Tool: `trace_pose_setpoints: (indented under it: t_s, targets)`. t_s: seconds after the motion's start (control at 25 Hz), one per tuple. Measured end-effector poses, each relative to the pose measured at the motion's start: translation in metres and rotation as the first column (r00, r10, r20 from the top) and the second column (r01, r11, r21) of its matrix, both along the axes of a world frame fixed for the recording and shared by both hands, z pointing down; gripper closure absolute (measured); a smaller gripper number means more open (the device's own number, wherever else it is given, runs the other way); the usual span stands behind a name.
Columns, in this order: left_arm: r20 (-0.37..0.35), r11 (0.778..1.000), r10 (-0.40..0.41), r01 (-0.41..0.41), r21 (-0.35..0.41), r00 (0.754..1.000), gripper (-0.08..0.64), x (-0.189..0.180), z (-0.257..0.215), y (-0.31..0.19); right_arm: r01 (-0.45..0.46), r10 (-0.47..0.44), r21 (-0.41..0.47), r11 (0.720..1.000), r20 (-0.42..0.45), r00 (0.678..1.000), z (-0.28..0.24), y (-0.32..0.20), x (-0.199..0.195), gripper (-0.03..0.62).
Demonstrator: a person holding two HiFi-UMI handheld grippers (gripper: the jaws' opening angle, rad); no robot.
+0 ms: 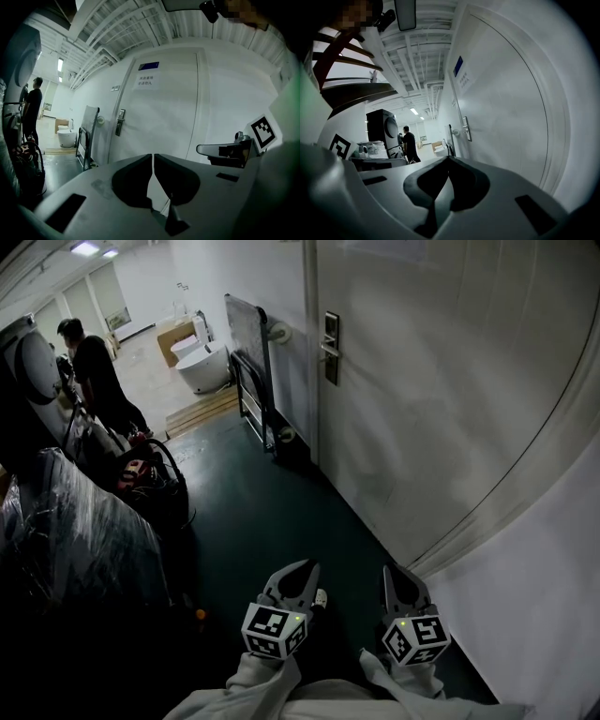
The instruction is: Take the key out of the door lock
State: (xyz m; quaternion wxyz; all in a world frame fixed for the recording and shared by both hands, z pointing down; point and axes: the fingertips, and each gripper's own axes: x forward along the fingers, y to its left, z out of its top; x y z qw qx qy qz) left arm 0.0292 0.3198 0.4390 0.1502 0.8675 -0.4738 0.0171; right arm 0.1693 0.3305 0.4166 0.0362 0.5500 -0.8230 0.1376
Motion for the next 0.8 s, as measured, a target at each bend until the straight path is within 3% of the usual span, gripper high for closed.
trace_pose_setpoints:
  t_s: [0.8]
  targets:
    - [-0.032,0.998,0.046,-0.047,-0.028,0.998,0.536,-0.023,-0.01,-0.163,-0.063,0.062,-0.024,0.998,-0.021,0.998,-0.015,-0.153,-0.021,0.54]
